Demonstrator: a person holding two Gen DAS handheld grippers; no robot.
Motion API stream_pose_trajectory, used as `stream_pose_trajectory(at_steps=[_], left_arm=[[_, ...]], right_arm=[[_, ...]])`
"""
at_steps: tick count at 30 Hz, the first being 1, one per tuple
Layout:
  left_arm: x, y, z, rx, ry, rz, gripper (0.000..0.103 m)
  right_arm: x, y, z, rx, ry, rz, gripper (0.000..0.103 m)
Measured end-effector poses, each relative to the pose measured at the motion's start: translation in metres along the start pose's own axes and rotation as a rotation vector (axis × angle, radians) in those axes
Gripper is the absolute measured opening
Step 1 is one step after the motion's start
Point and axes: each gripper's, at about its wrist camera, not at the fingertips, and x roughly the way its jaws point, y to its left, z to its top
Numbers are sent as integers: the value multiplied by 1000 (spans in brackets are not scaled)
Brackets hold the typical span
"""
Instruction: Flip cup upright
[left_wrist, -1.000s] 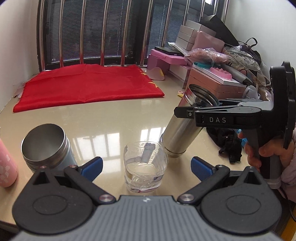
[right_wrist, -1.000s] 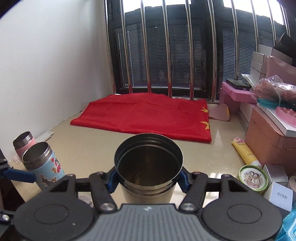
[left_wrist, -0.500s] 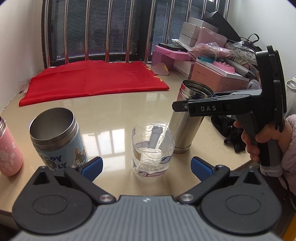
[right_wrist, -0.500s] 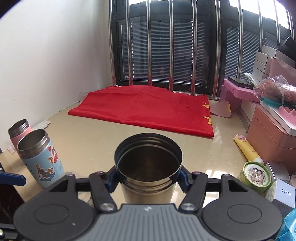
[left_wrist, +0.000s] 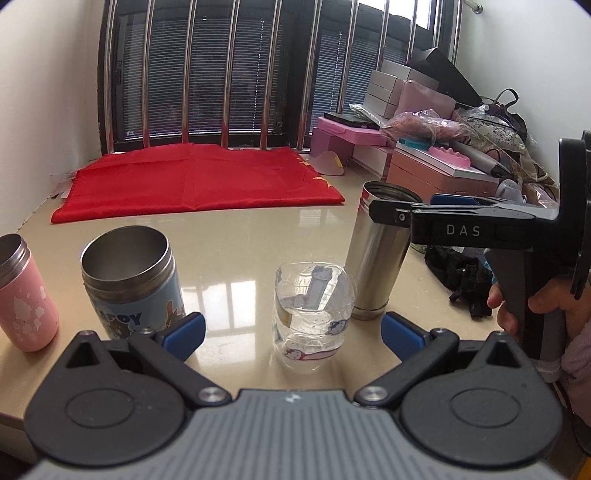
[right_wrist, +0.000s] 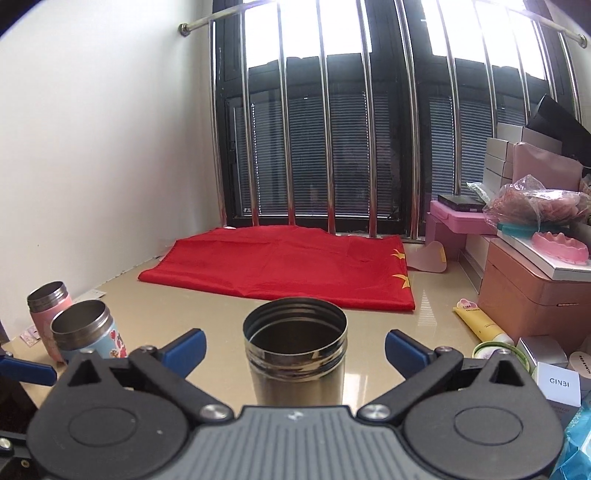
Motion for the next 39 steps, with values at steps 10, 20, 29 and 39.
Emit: stream_pose_trajectory(at_steps=[10, 20, 29, 39], left_arm=[[-65, 32, -49, -35, -149, 90, 103], [-130, 69, -98, -67, -199, 179, 103], [-161, 79, -127, -104, -207, 204, 103], [-174, 77, -132, -110, -212, 192, 103]], right_arm=[[-93, 62, -42, 10, -110, -112, 103], [-145, 127, -95, 105, -107, -155, 103], [-170, 162, -114, 69, -92, -150, 103], [-181, 170, -114, 56, -105, -153, 103]])
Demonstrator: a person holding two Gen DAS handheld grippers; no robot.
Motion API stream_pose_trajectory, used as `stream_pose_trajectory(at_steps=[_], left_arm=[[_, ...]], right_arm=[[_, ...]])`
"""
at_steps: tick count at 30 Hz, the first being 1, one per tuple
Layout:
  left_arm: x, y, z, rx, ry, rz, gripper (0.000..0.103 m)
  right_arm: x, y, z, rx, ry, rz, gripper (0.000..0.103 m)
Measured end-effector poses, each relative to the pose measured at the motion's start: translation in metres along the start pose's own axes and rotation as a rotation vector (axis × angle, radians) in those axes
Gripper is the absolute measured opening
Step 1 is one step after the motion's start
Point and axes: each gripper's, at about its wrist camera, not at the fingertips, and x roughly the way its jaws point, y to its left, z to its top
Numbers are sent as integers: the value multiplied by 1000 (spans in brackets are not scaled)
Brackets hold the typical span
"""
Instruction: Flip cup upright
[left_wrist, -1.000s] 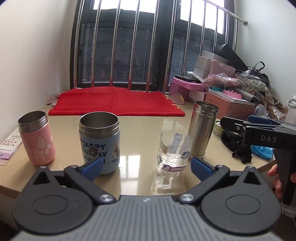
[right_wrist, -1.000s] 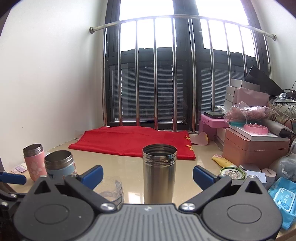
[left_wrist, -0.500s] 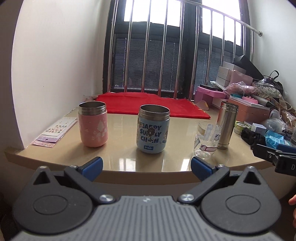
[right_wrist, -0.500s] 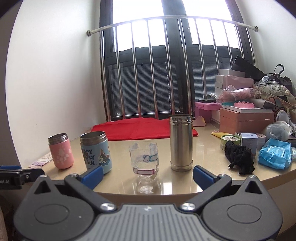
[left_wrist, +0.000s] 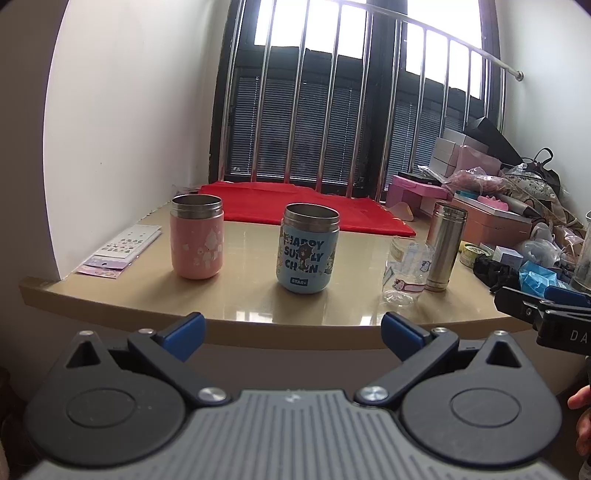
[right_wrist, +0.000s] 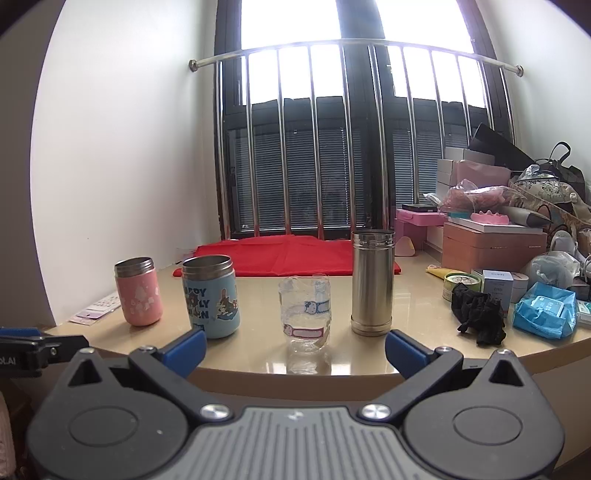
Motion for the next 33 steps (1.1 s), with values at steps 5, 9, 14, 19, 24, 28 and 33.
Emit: stream_pose_trajectory(at_steps=[5, 9, 14, 19, 24, 28, 33], left_arm=[[0, -1, 1, -3, -3, -4, 103], [-1, -1, 1, -3, -2, -5, 103], [-3, -3, 1, -3, -1, -9, 103], [-5, -4, 2, -2, -6, -11, 103], [-6, -5, 2, -2, -9, -11, 103], [-6, -5, 3, -4, -9, -13, 103], [-7, -6, 3, -3, -10, -17, 103]], right_arm=[[-1, -1, 1, 2, -4, 2, 103], [-3, 0, 1, -2, -5, 1, 103], [-4, 0, 1, 1, -6, 1, 103], [-6, 0, 2, 2, -12, 0, 103], [-7, 0, 3, 0, -15, 0, 103], [-9, 0, 3, 0, -18, 3, 103], [-9, 0, 4, -5, -19, 2, 103]])
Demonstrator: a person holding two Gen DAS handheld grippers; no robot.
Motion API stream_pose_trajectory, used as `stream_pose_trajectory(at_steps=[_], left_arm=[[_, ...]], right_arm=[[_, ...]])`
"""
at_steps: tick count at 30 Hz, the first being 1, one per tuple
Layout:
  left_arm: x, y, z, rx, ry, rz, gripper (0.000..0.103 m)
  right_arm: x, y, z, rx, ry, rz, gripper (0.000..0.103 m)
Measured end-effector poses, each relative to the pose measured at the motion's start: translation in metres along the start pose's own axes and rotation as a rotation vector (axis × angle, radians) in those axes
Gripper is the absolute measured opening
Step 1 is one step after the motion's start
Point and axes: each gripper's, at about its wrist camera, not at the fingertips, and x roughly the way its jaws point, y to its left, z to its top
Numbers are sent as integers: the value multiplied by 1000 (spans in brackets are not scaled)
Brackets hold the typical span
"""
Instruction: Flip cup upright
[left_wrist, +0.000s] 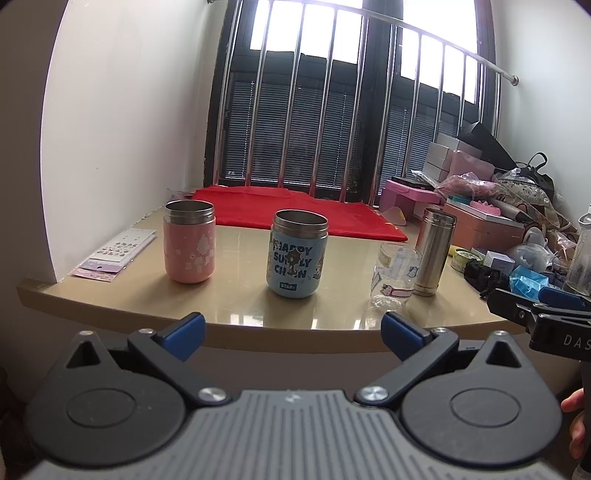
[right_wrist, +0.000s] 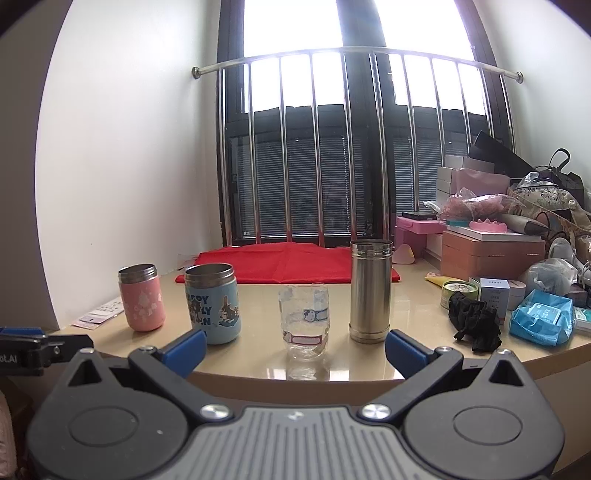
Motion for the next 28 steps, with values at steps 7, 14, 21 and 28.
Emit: stream_pose_trajectory(at_steps=[7, 14, 21, 28], left_arm=[[-2, -1, 1, 1, -6, 4, 103], [-2, -2, 1, 3, -8, 5, 103], [-4, -2, 1, 5, -22, -1, 103], [-4, -2, 0, 2, -16, -8, 103]], right_arm=[[-1, -1, 1, 0, -2, -1, 103], [-2, -1, 0, 0, -2, 0, 103], [-3, -1, 0, -1, -4, 0, 103], [-4, -1, 0, -1, -6, 1, 103]])
